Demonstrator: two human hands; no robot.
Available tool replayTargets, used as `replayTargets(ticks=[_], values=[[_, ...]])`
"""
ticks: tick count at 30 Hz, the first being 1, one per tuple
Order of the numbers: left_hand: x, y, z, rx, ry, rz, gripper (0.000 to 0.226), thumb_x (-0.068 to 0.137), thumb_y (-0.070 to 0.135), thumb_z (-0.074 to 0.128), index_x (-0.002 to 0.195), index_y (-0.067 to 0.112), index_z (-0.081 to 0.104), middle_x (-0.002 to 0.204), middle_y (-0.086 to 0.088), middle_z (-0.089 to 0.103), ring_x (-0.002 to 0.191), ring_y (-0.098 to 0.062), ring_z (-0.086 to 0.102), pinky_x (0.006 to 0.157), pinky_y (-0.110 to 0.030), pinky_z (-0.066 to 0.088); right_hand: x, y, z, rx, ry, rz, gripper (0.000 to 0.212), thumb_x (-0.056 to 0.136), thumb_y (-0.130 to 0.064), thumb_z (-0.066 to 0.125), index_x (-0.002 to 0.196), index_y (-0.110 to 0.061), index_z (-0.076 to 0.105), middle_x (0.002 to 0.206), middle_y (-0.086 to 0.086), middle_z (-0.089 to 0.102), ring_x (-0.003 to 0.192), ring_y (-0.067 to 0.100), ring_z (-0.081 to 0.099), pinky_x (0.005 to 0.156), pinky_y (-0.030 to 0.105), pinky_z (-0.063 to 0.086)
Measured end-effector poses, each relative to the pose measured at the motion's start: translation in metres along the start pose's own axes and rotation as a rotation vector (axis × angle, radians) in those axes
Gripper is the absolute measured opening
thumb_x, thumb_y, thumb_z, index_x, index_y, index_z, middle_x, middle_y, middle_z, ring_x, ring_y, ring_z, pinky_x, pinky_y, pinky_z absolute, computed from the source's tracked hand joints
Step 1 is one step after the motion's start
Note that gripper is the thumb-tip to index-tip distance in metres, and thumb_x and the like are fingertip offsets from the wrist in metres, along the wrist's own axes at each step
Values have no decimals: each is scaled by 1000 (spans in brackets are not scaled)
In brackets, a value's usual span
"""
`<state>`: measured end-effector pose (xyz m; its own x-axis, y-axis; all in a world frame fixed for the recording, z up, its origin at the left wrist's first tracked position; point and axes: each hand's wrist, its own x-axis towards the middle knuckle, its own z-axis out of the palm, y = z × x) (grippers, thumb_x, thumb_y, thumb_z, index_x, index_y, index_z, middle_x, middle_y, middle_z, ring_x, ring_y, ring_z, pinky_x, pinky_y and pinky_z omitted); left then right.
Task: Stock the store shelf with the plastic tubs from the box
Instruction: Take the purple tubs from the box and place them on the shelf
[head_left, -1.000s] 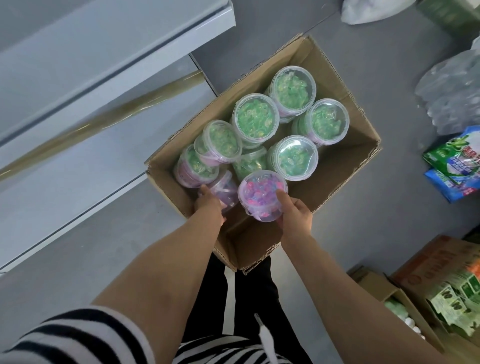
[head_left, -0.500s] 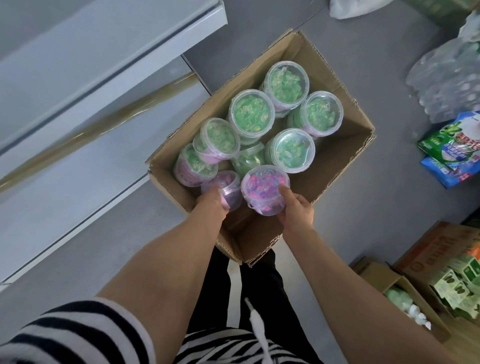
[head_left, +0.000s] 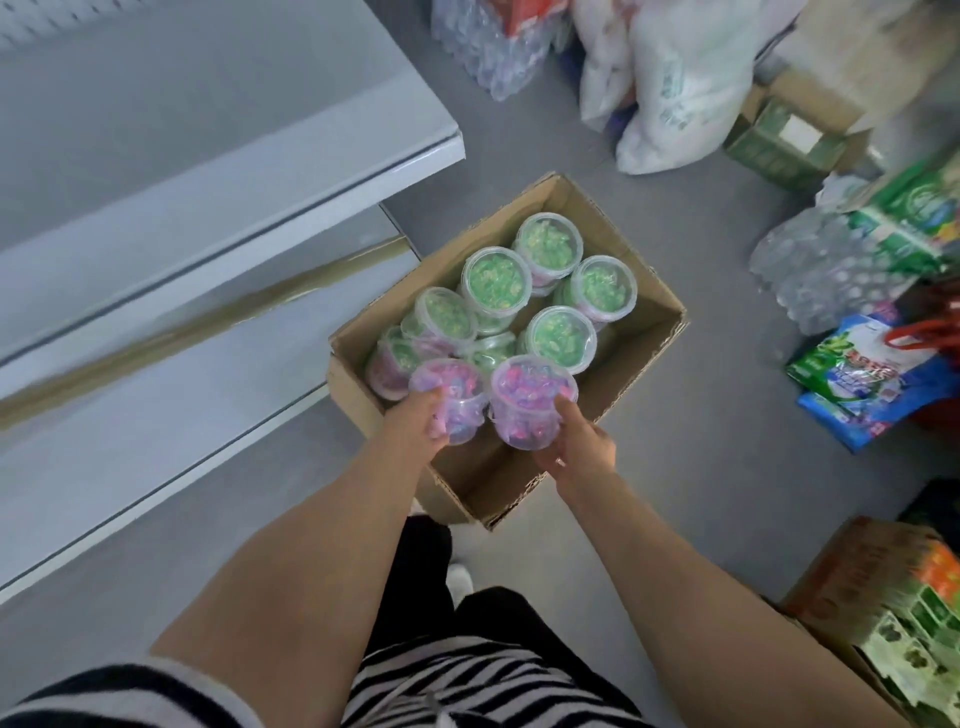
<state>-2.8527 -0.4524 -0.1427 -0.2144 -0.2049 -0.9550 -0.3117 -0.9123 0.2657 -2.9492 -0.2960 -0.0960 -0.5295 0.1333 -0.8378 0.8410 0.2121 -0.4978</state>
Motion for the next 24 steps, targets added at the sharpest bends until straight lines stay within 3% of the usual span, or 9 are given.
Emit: replayTargets(ticks=[4,7,9,11,13,15,17,21,24], values=[[-38,1,-21,-68,-33,126,28,94,14,56,67,15,47,35,6,39,30,-4,36,42,-19,36,-29,1,-10,22,-86,-57,35,76,-34,83,93,-11,64,106,12,68,91,29,69,70,39,62],[-70,-3,-34,-84,-13,256,26,89,10,58,65,13,50,37,1,43,34,-8,41,56,-25,41,-49,5,-15,37,-189,-99,38,74,-37,84,97,-13,65,106,10,70,98,29,69,81,45,61],[-85,-10,-46,-56,10,335,22,89,9,58,68,12,54,53,-4,49,42,-10,48,59,-27,43,-57,11,-18,14,-236,-131,37,77,-38,82,100,-15,65,108,9,70,99,29,69,79,44,60],[-81,-14,-56,-61,-72,388,25,90,10,60,66,11,65,66,-11,51,43,-11,55,52,-23,46,-53,9,-16,-16,-300,-147,33,78,-40,81,98,-20,65,112,8,69,100,28,68,77,41,60],[-78,-14,-60,-99,-136,404,25,82,15,72,59,6,67,51,-11,55,33,-7,54,42,-17,45,-36,12,-11,6,-299,-144,31,78,-39,82,97,-22,64,115,8,68,102,29,66,77,41,59],[-70,-10,-61,-98,-62,379,19,90,11,63,73,2,59,47,-2,59,33,-3,54,40,-15,46,-24,19,-3,33,-330,-134,34,77,-37,82,101,-20,64,118,9,66,106,29,65,80,42,59],[-69,-14,-63,-128,-3,379,11,91,13,62,90,3,59,64,-2,65,49,-7,63,52,-20,54,-28,23,1,37,-340,-136,34,79,-34,81,102,-16,63,119,10,66,107,29,65,82,42,58],[-72,-12,-72,-134,-60,336,30,83,22,74,106,9,61,99,-7,67,90,-20,69,88,-38,55,-49,14,6,75,-327,-174,31,81,-30,80,101,-14,63,115,10,67,107,27,65,85,41,58],[-84,-4,-81,-166,-105,334,37,81,19,75,112,8,59,107,-9,64,101,-23,66,93,-44,54,-65,10,10,70,-308,-197,32,80,-32,81,101,-16,64,117,10,66,108,27,64,81,40,58]])
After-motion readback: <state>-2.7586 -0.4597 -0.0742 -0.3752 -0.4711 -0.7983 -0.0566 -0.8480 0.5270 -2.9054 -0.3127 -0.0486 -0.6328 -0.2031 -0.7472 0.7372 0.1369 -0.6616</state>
